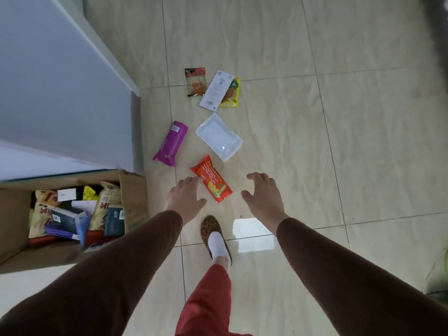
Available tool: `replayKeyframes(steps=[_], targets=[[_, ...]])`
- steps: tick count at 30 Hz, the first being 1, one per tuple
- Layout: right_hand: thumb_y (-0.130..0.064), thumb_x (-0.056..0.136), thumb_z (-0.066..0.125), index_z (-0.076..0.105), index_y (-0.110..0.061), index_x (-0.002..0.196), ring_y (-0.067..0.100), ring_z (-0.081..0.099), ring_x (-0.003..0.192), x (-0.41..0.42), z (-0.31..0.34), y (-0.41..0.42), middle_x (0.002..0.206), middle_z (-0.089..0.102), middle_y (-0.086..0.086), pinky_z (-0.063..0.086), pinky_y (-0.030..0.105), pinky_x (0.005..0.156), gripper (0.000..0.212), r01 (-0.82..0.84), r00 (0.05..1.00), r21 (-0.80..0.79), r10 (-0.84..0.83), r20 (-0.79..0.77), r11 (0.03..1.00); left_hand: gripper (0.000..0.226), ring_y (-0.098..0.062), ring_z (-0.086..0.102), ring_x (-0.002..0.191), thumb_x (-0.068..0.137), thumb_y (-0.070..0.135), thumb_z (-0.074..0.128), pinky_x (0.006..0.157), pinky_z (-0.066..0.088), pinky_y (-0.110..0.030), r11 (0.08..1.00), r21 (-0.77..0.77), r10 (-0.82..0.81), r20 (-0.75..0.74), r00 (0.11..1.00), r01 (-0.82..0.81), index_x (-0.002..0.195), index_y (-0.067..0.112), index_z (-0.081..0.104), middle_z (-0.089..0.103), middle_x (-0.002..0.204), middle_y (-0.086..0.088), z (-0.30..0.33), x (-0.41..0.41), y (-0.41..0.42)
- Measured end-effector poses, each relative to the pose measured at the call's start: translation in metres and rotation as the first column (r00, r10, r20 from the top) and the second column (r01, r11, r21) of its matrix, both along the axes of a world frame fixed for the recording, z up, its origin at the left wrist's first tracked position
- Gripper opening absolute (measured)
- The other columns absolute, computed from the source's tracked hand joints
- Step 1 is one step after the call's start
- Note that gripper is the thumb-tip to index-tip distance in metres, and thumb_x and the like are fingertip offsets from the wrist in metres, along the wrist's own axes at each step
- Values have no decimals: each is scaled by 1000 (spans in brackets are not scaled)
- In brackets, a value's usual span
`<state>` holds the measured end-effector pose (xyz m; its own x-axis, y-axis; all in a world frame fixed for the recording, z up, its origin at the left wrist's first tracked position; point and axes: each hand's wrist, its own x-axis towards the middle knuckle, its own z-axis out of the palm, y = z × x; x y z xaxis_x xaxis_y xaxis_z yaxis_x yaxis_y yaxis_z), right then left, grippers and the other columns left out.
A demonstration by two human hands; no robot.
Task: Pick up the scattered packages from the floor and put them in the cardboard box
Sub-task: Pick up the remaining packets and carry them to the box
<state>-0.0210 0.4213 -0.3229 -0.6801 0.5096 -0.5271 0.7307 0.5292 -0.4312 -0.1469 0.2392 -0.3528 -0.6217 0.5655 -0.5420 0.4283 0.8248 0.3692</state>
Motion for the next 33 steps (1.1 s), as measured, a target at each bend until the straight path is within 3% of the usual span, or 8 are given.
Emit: replayKeyframes(steps=[9, 17, 24, 29, 33], targets=[[-24, 96, 61, 47, -17, 146, 23, 45, 133, -106, -30, 82, 142, 52, 3, 40, 36, 106, 53, 61, 998, -60, -60, 21, 996, 51, -20, 53, 123, 91, 36, 67, 101, 43, -35, 999, -14, 43, -2, 999, -43, 136, 20, 50, 57, 131, -1, -20, -93, 65], [-38, 92, 65, 45, -14, 146, 26, 44, 134, -214, -100, 148, 142, 52, 6, 42, 42, 107, 63, 121, 991, -165, -109, 77, 979, 56, -25, 47, 131, 90, 35, 66, 108, 42, -42, 989, -80, 128, 32, 991, -125, 141, 21, 47, 51, 142, -4, -66, -183, 133], [-55, 85, 70, 36, -7, 149, 31, 43, 139, -312, -194, 204, 148, 46, 11, 40, 46, 111, 87, 228, 967, -173, -201, 158, 958, 52, -28, 50, 126, 88, 29, 66, 103, 44, -42, 954, -125, 272, -6, 962, -271, 136, 19, 51, 54, 132, -5, -139, -273, 178], [-62, 77, 75, 41, -2, 139, 35, 46, 133, -364, -262, 220, 140, 48, 16, 41, 45, 107, 93, 337, 927, -95, -312, 209, 937, 54, -29, 48, 128, 88, 29, 65, 103, 42, -43, 939, -109, 327, -4, 945, -325, 138, 16, 49, 52, 136, -7, -207, -326, 200], [-76, 70, 72, 34, 2, 143, 34, 43, 134, -400, -316, 217, 144, 41, 17, 39, 44, 106, 114, 394, 895, -14, -380, 235, 919, 57, -30, 50, 127, 89, 29, 65, 104, 43, -45, 925, -77, 373, -8, 928, -373, 140, 14, 46, 51, 137, -10, -268, -368, 215]])
